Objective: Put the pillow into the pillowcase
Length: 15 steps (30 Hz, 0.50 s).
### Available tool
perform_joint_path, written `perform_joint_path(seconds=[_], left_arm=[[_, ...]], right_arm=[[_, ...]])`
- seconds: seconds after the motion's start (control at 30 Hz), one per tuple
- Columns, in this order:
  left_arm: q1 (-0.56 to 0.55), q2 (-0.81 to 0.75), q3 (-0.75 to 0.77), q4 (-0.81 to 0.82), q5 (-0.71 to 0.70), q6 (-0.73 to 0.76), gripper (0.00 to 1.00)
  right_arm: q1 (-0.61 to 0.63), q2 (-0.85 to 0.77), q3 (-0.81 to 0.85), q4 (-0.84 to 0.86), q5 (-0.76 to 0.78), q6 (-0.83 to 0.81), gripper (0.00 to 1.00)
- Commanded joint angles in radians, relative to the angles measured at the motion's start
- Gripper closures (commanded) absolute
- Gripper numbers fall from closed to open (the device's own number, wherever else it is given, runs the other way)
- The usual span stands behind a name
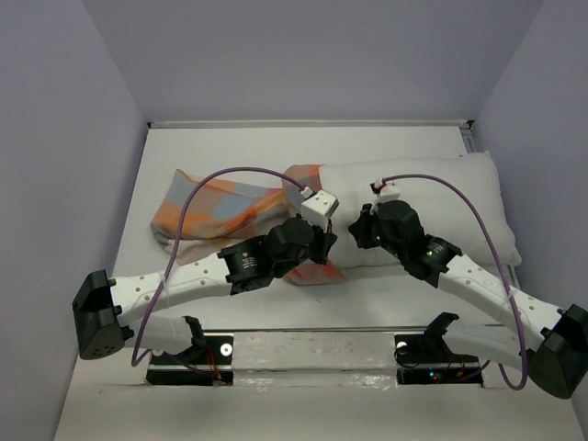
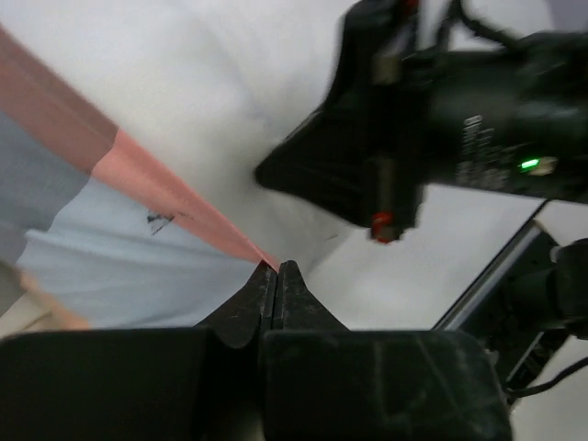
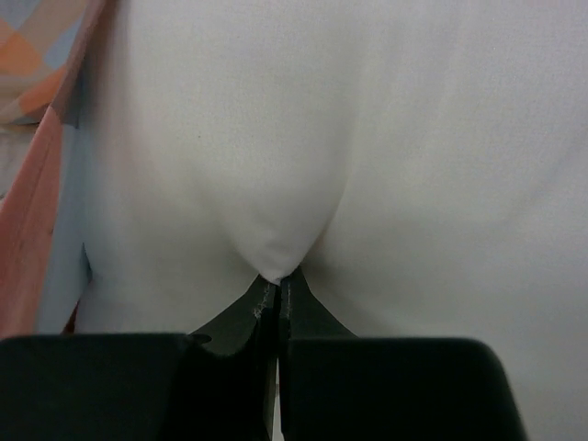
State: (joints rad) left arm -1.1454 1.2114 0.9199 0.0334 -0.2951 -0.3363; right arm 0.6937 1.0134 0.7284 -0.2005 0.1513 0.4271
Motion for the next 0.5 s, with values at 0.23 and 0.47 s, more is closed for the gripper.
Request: perform_joint_path(seconds=[0.23, 0.47], left_arm=[[-0.201, 0.024, 0.124, 0.224, 0.183, -0.027, 1.0], [-0.201, 0.046, -0.01, 0.364, 0.186, -0.092, 1.0]], right_arm=[[0.072, 0.013, 0.177, 0.161, 0.112, 0.108, 1.0], [0.072, -0.029, 0.065, 0.257, 0.053, 0.177, 1.0]])
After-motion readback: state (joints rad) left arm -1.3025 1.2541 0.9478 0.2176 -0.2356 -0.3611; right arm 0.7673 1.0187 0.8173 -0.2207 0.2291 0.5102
